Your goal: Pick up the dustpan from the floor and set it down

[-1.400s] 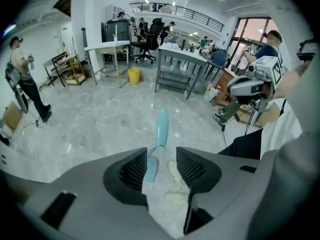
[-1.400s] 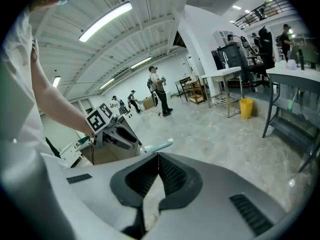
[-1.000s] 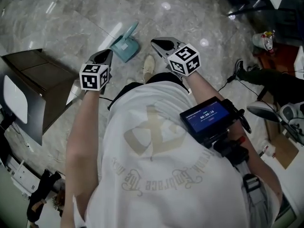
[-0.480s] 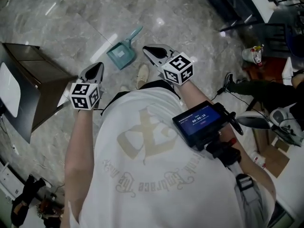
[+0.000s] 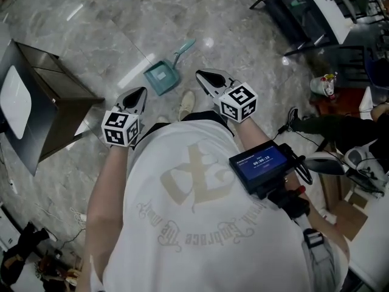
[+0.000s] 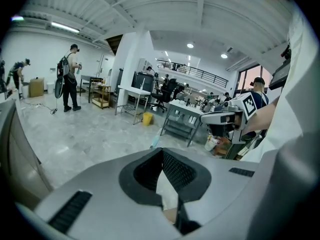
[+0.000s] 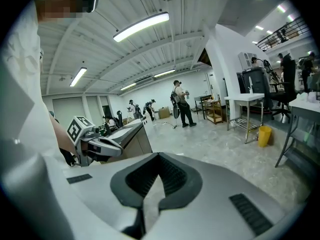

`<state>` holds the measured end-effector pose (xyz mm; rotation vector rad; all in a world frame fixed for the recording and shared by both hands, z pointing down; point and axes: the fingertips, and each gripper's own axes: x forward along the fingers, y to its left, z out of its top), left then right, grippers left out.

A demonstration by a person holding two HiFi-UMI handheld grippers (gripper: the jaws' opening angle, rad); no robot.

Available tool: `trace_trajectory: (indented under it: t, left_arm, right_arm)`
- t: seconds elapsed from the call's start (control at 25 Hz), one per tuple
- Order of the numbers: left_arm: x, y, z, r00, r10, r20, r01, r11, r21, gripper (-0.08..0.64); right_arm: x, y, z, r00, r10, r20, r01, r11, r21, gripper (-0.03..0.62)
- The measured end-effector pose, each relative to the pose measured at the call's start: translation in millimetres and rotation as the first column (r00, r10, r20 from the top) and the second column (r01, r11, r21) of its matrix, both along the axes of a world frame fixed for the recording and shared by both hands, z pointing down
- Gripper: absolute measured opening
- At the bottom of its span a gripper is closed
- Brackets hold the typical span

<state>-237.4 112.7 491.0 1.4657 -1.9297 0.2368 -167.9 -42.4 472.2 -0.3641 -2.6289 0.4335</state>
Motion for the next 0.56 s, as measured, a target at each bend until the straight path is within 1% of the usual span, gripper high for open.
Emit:
trace_trajectory:
  t: [0.12, 0.16, 0.2, 0.36, 0.44, 0.56]
  left_arm:
    - [5.1, 27.7, -7.1, 1.000, -0.017, 0.016, 0.016, 0.999, 0.052, 0.012]
    - [8.9, 29.6, -4.2, 1.000, -0.021, 0.018, 0.020, 0.998, 0.063, 0.012]
    - [11.2, 23.9, 1.4, 1.000, -0.022, 0.016, 0.021, 0.998, 0.062, 0.012]
    - [5.0, -23.8, 21.6, 1.000, -0.005, -0.005, 0.005, 1.000, 0.002, 0.012]
    - [0.7, -31.0, 19.7, 1.000, 0.002, -0.008, -0.002, 1.000, -0.002, 0.011]
    - [-3.2, -26.4, 9.7, 1.000, 0.005, -0.006, -0.005, 1.000, 0.012, 0.012]
  right_arm:
    - [3.7, 27.5, -14.5, 1.000, -0.009, 0.022, 0.008, 0.999, 0.049, 0.015]
    - [6.9, 29.0, -13.7, 1.000, -0.011, 0.026, 0.009, 0.998, 0.061, 0.015]
    - [8.9, 22.8, -8.6, 1.000, -0.010, 0.026, 0.008, 0.998, 0.060, 0.015]
    - [4.3, -25.9, 19.8, 1.000, 0.011, 0.007, -0.011, 1.000, 0.001, 0.015]
    - [1.1, -32.0, 19.1, 1.000, 0.016, 0.004, -0.016, 1.000, -0.004, 0.015]
    - [-1.6, -24.8, 8.7, 1.000, 0.013, 0.005, -0.013, 1.000, 0.008, 0.015]
